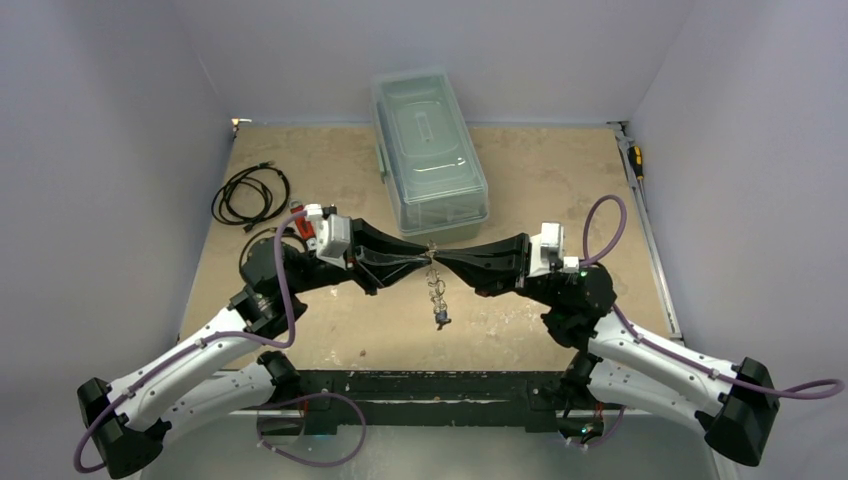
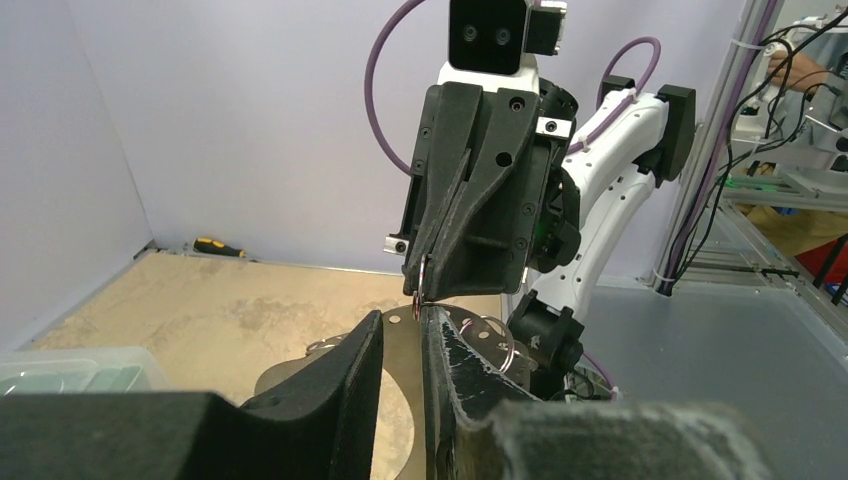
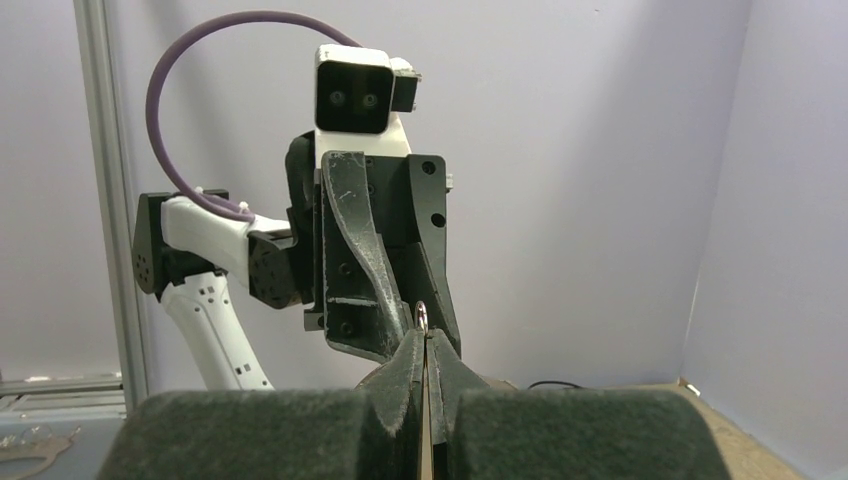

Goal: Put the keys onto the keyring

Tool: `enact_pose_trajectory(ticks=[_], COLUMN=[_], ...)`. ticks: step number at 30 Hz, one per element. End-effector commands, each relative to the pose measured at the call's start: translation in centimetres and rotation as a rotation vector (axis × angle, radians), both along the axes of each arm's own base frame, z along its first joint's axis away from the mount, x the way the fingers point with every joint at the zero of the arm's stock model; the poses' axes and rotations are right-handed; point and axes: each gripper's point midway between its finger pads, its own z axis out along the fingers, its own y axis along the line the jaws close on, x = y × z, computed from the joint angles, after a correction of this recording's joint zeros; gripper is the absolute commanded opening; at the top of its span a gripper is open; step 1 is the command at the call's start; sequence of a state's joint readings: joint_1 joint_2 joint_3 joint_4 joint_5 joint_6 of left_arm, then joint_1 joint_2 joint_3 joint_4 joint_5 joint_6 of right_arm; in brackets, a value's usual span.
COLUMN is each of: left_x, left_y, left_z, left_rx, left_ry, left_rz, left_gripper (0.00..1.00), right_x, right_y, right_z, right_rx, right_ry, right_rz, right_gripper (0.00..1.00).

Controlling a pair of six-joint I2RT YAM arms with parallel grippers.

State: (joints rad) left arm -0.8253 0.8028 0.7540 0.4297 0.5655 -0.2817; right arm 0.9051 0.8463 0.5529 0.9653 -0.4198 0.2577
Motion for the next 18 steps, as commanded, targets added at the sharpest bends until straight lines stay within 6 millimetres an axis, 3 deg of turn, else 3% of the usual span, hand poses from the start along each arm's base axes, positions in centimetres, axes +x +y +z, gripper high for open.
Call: enact_pose_trajectory(ticks=[1,18], left_x=[-0.3,-0.2], left_y=[0.2,0.2], left_z=[1.1,0.3], left_rx=[-0.034,0.007], left_ry=[-0.018,-0.033], left_rz=[-0.014,-0.003], left_gripper=[0.19,0.16], right_x=[-1.1,-1.5], right_y=[-0.6,1.4], right_z=[2.0,0.6], right_rx=[0.059,-0.039], right_ry=[-0.054,-0.060], right_rz=[0.030,0.108], right_gripper=[0.00,0.00])
